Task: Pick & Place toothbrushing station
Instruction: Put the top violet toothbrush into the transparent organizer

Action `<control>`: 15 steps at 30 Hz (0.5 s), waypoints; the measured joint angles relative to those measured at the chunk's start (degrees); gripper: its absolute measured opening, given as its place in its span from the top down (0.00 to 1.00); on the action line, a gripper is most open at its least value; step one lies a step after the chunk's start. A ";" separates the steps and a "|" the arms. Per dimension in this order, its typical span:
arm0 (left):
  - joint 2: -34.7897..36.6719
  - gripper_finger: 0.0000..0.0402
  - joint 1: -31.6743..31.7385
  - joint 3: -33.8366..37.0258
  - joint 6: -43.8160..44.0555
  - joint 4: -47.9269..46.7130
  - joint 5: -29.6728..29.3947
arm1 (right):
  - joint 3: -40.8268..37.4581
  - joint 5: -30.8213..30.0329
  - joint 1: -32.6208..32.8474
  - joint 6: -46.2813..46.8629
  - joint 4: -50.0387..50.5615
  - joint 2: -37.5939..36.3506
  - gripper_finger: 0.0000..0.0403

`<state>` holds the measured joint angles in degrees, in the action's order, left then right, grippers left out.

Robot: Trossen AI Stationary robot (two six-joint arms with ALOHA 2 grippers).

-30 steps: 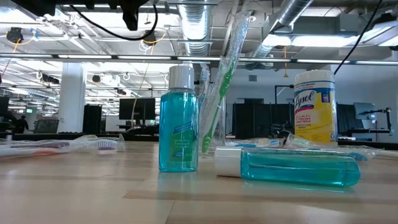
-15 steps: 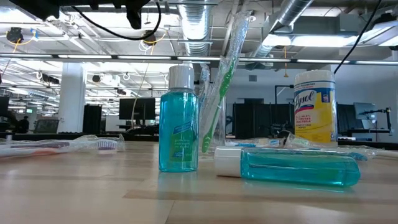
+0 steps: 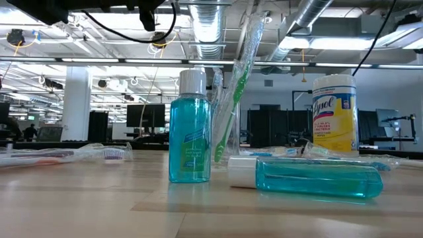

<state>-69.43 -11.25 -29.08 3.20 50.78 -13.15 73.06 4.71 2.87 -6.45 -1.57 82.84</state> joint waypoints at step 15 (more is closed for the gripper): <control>0.11 0.95 0.07 0.00 0.00 -0.13 -0.02 | 0.02 0.00 0.07 0.01 -0.65 -0.04 0.77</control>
<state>-69.32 -11.18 -29.08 3.20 50.65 -13.17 73.08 4.71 2.95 -6.44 -2.22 82.81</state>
